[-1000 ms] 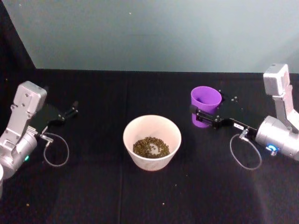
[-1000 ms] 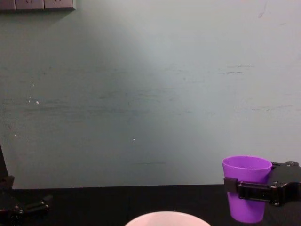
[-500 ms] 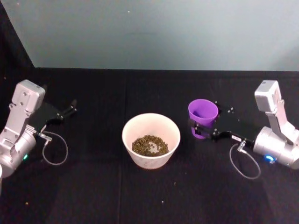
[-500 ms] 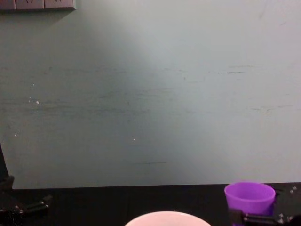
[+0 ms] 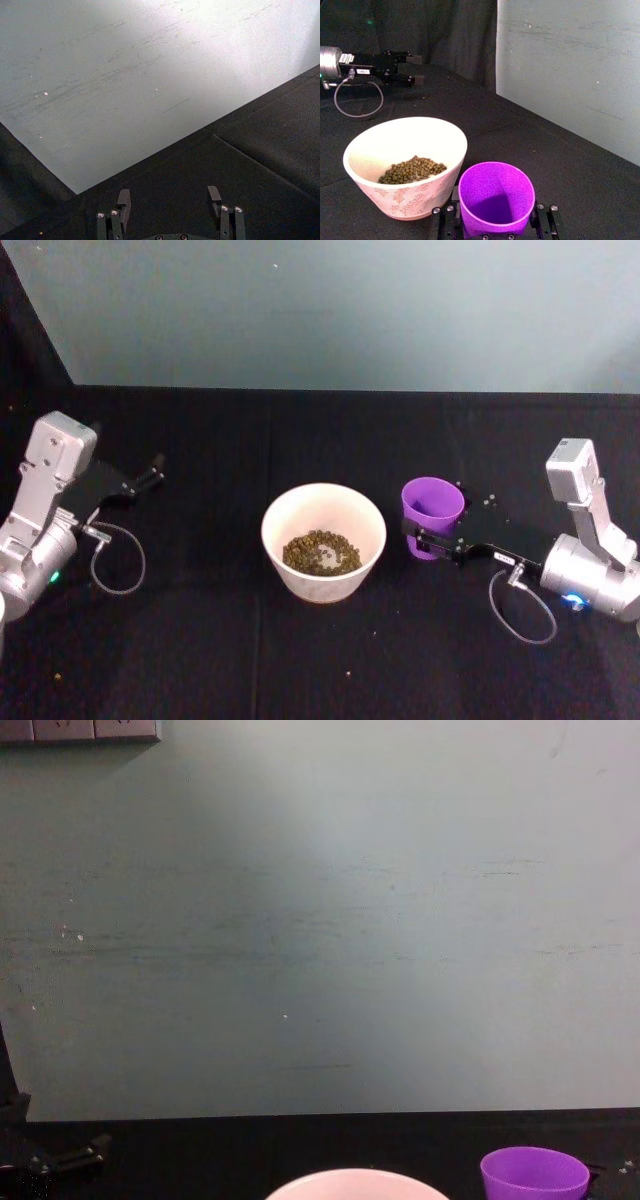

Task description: Pick up the cup and pour the mung beans from the cup into the bowl.

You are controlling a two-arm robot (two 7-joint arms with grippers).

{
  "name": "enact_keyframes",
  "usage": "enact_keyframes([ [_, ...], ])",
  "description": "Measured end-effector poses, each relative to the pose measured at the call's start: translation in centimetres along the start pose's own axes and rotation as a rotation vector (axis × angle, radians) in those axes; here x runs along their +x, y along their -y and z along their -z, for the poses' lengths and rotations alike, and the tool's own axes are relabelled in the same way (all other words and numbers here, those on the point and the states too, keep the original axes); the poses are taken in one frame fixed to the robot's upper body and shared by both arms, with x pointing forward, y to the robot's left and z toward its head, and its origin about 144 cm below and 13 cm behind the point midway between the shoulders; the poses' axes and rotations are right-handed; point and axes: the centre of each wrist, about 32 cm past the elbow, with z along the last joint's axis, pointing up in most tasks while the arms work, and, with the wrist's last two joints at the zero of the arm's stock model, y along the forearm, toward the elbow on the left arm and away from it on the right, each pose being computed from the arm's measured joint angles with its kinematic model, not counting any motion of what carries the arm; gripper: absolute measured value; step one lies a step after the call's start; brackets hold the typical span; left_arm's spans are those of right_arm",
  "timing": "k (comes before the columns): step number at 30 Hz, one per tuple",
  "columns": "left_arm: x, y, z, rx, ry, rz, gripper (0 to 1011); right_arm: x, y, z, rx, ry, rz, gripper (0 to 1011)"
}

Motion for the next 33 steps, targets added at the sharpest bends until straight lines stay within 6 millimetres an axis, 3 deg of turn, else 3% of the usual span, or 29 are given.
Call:
enact_keyframes([
  [17, 0.00, 0.00, 0.00, 0.000, 0.000, 0.000, 1000, 0.11, -0.14, 0.74, -0.006, -0.053, 0.013, 749],
  [26, 0.00, 0.00, 0.00, 0.000, 0.000, 0.000, 1000, 0.10, -0.14, 0.68, -0.004, -0.049, 0.012, 973],
  [33, 0.00, 0.00, 0.00, 0.000, 0.000, 0.000, 1000, -0.14, 0.20, -0.07, 0.011, -0.034, 0.020, 1002],
])
